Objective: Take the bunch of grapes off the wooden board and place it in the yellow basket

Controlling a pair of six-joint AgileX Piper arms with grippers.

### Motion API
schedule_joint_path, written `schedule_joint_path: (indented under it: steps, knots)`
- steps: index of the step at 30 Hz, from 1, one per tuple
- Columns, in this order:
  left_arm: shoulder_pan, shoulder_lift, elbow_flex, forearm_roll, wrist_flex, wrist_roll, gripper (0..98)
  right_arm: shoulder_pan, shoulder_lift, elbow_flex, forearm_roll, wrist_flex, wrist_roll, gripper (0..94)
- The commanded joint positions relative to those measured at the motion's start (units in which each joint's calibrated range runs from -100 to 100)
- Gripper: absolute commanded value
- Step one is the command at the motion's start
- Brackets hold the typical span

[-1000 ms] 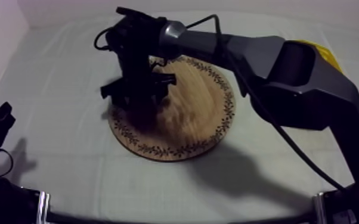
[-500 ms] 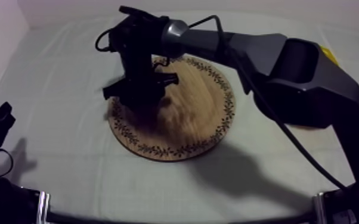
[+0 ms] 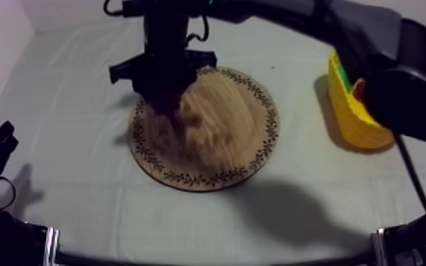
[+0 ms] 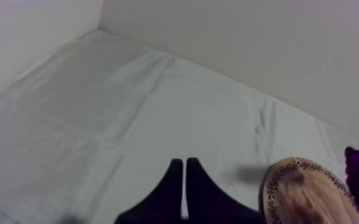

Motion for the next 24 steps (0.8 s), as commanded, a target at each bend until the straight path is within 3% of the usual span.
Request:
schedule_joint_path:
  steps: [1,13,24]
  knots:
    - [0.0,0.0,0.0,0.01,0.0,0.0,0.0,0.4,-3.6,0.7,-0.1,-0.2,0.2,27.8]
    - [0.0,0.0,0.0,0.01,0.0,0.0,0.0,3.7,-15.0,9.9,-0.7,-1.0,2.2,28.1]
    - [0.0,0.0,0.0,0.01,0.0,0.0,0.0,12.5,-25.0,25.6,1.2,-3.4,6.9,28.7]
